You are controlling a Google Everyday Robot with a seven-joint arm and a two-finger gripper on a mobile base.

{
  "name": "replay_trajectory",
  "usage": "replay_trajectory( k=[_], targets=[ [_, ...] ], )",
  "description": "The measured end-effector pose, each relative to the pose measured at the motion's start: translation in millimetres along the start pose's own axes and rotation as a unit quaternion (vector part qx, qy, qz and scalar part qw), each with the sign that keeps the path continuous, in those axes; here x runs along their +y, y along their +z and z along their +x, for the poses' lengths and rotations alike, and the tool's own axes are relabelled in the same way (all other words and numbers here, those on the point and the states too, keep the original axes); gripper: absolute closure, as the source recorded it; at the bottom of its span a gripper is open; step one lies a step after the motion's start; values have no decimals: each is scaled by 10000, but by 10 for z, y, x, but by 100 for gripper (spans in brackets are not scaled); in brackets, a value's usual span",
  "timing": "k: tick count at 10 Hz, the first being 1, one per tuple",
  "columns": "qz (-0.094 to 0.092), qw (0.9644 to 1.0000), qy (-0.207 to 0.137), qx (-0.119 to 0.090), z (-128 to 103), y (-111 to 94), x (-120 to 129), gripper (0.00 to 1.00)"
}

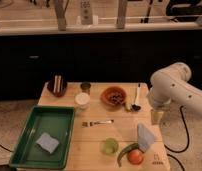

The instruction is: Place fork in table surface

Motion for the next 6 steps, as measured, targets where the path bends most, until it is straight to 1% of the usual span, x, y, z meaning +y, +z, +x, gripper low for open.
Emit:
replay_trajectory(
  k=[1,4,6],
  targets=[
    [4,10000,-66,25,-72,13,-14,20],
    [3,9996,-260,79,-147,64,-59,20],
    [2,9988,-469,102,-415,108,-107,20]
  ],
)
